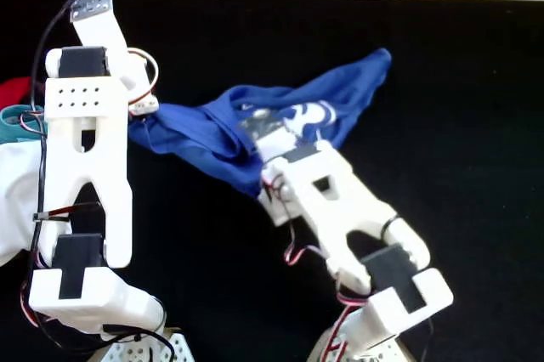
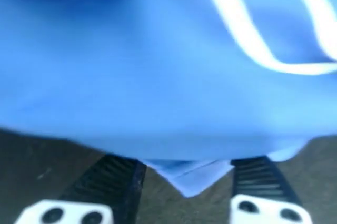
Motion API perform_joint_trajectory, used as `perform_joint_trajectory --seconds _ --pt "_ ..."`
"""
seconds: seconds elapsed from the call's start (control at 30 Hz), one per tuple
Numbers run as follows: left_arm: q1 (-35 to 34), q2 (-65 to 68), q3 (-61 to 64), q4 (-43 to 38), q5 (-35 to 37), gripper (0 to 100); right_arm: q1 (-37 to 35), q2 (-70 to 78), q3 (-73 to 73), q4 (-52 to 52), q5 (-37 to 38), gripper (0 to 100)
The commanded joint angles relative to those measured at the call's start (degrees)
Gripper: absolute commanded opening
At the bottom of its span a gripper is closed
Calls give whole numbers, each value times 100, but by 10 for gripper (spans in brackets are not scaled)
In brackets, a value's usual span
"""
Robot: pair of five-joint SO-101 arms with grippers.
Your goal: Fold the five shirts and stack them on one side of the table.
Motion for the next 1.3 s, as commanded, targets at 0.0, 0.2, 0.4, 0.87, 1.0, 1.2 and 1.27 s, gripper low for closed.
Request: perform_joint_trajectory --seconds 0.0,0.2,0.4,0.87,1.0,1.2,1.27 --pt "-40 -22 -215 167 -18 8 470 101 -242 -48 44 12" --pt "-40 -40 171 290 0 8 998 -998 -558 725 70 6" --pt "-31 -84 -338 1073 1451 8 1604 -2818 -1877 1481 387 6" --pt "330 119 -787 2145 2444 9 2193 -3266 -2809 2413 1354 6" --pt "549 743 268 2145 2145 20 2044 -3327 -1596 2237 1363 6" --pt "453 1727 549 2154 1433 178 1947 -3442 66 1640 1371 6" --pt "286 1710 330 2163 1424 206 1938 -3732 470 1499 1371 6"
